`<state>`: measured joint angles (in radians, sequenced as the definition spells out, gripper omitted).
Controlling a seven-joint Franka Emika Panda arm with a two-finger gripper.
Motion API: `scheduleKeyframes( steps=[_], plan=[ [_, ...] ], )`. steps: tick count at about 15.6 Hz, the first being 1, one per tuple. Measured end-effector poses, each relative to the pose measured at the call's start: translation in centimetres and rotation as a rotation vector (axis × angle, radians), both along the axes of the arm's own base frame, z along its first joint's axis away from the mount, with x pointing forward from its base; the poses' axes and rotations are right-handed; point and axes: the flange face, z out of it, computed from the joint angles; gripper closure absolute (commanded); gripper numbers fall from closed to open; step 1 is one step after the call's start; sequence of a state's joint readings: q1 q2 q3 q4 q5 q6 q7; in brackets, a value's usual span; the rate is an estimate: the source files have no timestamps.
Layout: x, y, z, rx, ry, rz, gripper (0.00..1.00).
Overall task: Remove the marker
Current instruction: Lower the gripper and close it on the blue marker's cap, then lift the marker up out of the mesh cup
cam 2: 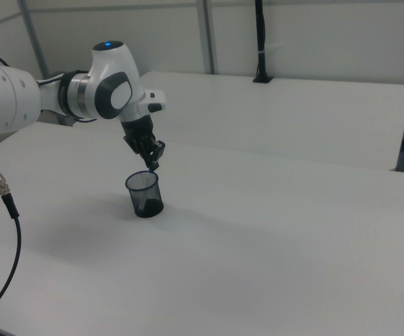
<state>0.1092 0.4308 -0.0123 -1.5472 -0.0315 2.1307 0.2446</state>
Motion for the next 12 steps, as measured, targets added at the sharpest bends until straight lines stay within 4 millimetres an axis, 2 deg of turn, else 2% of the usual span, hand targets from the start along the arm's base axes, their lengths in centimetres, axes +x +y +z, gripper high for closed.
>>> scheduleKeyframes(
  steps=[4, 6, 9, 12],
  plan=[
    [0.5, -0.3, 1.5, 0.001, -0.031, -0.005, 0.84],
    [0.9, -0.4, 3.2, 0.004, -0.063, -0.007, 0.84],
    [0.9, -0.5, 7.8, 0.015, -0.141, -0.022, 0.84],
    [-0.5, -0.7, 13.1, 0.034, -0.204, -0.037, 0.84]
  ],
)
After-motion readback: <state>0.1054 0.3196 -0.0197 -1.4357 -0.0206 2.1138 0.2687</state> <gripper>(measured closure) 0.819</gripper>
